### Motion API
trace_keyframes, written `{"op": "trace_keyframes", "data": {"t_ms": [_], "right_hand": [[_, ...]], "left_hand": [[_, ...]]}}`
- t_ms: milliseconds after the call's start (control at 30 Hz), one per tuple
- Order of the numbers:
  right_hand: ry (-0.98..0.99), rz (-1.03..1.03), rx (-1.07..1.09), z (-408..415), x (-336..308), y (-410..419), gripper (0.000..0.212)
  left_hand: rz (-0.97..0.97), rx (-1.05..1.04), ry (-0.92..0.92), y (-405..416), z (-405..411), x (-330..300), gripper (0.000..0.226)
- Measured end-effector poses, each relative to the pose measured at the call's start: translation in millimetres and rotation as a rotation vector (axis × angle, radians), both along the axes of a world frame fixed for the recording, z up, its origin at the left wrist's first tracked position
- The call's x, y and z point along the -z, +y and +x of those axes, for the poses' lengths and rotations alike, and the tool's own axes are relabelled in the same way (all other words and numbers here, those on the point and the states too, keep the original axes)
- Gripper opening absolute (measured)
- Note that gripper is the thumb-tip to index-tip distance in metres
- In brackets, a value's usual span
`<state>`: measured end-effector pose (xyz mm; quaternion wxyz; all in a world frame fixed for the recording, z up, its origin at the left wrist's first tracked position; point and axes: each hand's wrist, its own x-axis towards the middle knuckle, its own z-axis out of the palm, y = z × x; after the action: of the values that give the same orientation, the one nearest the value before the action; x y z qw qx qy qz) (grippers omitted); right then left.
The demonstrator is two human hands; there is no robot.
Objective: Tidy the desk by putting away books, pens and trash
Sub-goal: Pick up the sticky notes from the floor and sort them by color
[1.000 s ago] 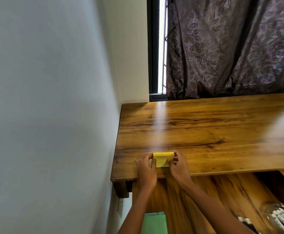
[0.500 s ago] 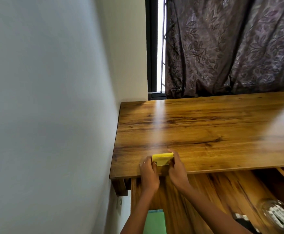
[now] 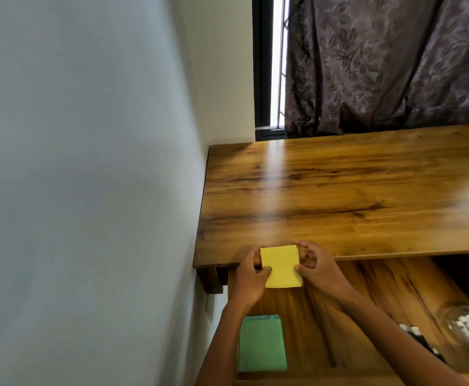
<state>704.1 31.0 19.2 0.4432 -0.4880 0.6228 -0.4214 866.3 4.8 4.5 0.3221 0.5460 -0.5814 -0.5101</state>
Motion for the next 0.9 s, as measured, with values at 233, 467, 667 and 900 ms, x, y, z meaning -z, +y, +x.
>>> {"op": "trace_keyframes", "data": {"t_ms": [233,467,667,900], "right_hand": [[-0.214,0.376,0.036,7.5,30.6,23.1,0.049],[-0.064,0.613,-0.150,27.9,59.7,47.0,0.042],[0.076,0.567,-0.186,55.5,69.9,61.0,0.047],[0.064,0.564,-0.337,56.1,59.8,49.8,0.036]], "left_hand": [[0.091,0.257,-0.323,10.6,14.2,9.8,0.044],[0.111,0.355,-0.593,21.5,21.3,24.3,0.036],[0.118,0.386,-0.628,29.6,15.9,30.1,0.045],[0.076,0.485,-0.724,29.9,12.7,32.3,0.045]]}}
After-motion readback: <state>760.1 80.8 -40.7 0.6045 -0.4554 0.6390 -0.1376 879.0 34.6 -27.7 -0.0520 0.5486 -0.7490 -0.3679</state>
